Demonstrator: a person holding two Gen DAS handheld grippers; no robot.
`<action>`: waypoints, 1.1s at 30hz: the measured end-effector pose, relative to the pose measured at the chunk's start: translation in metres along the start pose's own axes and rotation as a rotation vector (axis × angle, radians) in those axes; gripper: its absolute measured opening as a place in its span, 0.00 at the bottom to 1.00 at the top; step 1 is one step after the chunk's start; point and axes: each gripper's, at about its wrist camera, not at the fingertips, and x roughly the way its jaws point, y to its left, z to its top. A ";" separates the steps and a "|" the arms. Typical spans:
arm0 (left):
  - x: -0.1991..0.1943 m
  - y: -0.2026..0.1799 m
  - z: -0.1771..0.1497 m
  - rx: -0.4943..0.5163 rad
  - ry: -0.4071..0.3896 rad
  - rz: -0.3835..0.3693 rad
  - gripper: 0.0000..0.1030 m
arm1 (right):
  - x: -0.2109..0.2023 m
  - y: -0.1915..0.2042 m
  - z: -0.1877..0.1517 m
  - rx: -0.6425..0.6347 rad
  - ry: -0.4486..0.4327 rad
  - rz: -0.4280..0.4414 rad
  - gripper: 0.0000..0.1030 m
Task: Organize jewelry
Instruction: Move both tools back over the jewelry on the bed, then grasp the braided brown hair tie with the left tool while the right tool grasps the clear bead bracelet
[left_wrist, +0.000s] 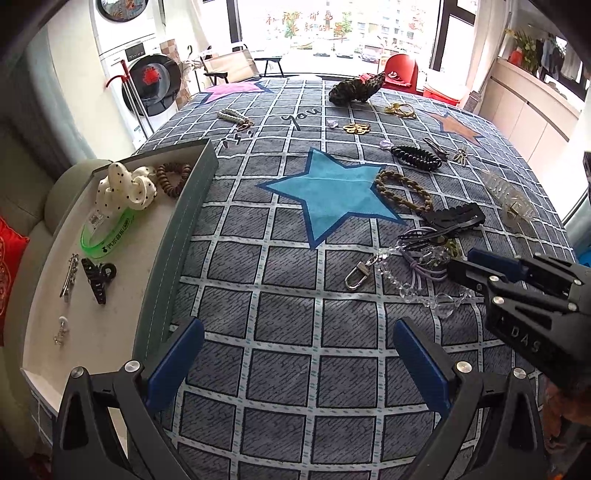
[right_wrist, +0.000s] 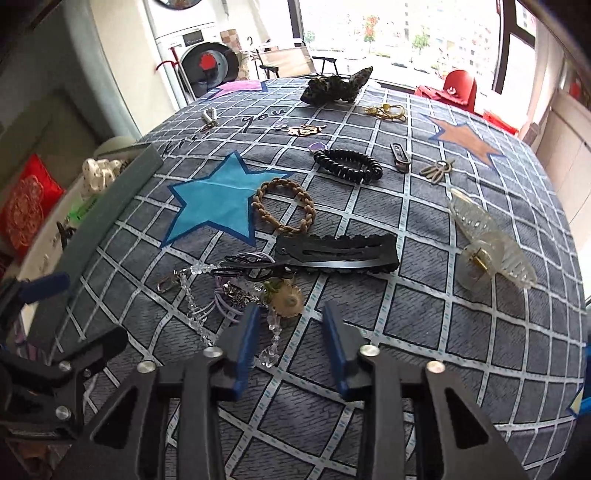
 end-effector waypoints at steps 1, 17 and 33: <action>0.001 -0.001 0.002 0.003 -0.002 -0.003 1.00 | 0.000 0.001 -0.002 -0.007 -0.001 0.004 0.10; 0.007 -0.033 0.010 0.092 -0.001 -0.059 0.88 | -0.047 -0.039 -0.040 0.196 -0.057 0.152 0.05; 0.044 -0.049 0.064 0.006 0.046 -0.167 0.81 | -0.079 -0.065 -0.076 0.281 -0.069 0.180 0.05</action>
